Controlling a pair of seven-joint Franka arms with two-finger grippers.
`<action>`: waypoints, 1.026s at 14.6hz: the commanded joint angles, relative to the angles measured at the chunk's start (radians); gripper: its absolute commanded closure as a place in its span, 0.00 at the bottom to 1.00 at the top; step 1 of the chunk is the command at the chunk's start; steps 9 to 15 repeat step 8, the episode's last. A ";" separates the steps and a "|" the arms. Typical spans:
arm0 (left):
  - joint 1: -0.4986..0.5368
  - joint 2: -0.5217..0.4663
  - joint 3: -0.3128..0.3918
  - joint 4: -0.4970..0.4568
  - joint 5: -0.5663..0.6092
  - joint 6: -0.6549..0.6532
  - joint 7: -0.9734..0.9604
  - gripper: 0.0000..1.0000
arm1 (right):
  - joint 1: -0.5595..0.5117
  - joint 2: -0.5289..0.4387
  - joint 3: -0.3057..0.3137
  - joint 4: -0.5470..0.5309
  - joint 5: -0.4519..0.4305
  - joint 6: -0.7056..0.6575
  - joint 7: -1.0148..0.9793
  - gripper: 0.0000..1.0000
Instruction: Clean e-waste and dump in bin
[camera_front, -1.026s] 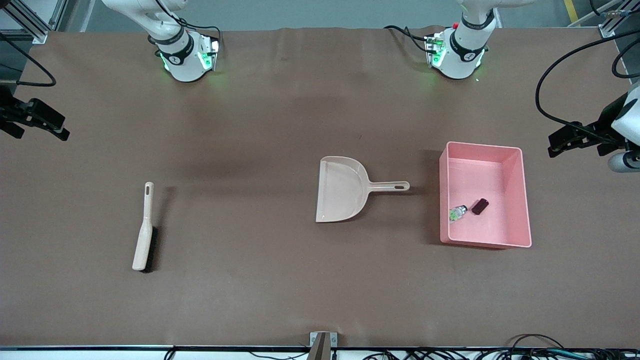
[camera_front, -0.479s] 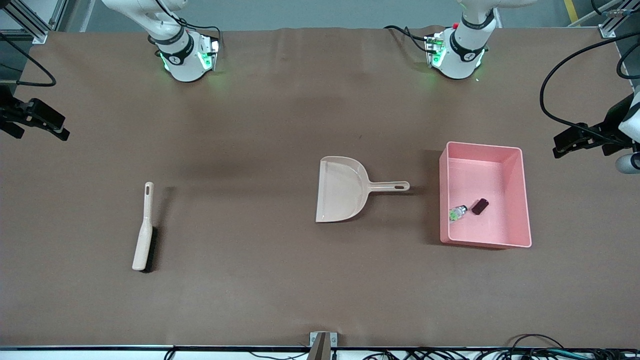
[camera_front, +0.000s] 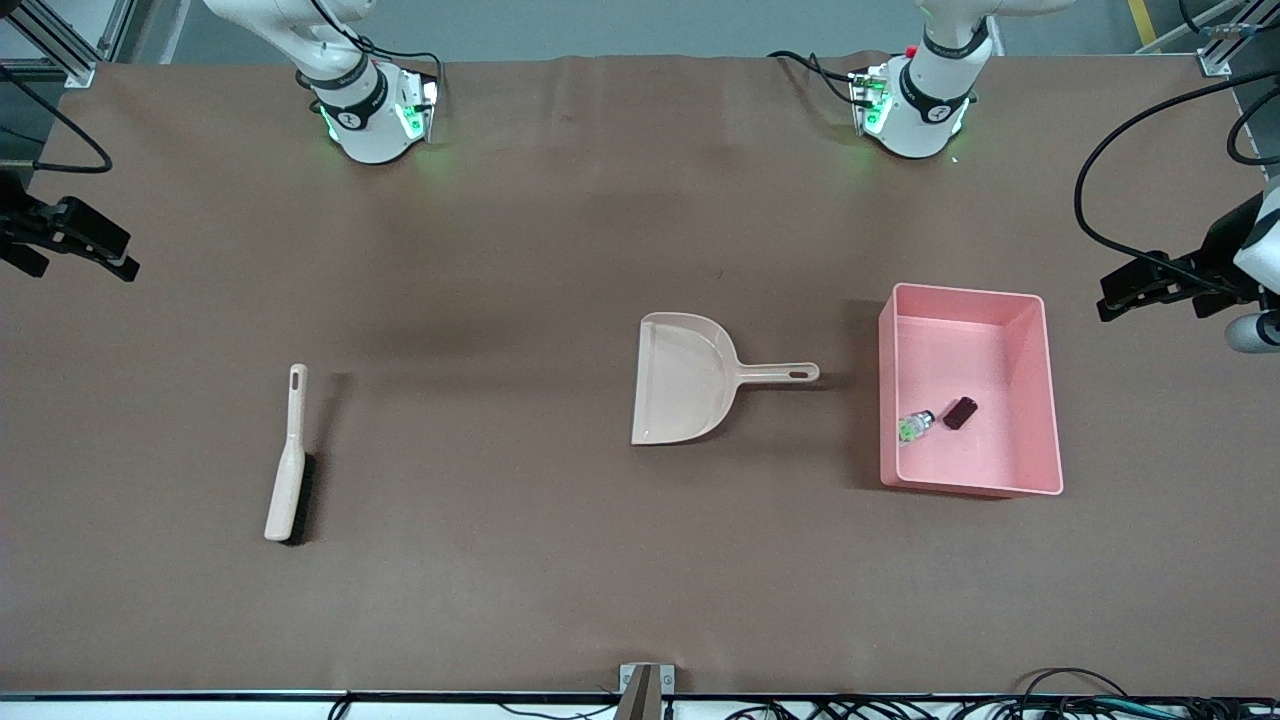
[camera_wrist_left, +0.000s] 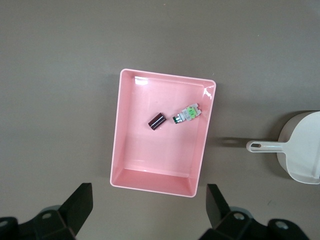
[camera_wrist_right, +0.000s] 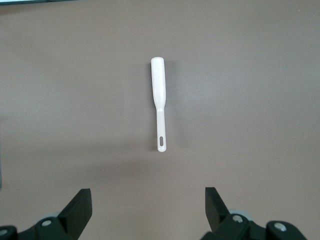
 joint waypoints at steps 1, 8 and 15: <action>-0.002 -0.003 0.011 -0.001 -0.019 0.011 0.011 0.00 | -0.004 -0.003 0.001 0.001 0.015 -0.007 0.013 0.00; 0.015 0.012 0.014 0.005 -0.025 0.011 0.022 0.00 | -0.004 -0.003 0.001 0.001 0.015 -0.007 0.013 0.00; 0.015 0.012 0.014 0.005 -0.025 0.011 0.022 0.00 | -0.004 -0.003 0.001 0.001 0.015 -0.007 0.013 0.00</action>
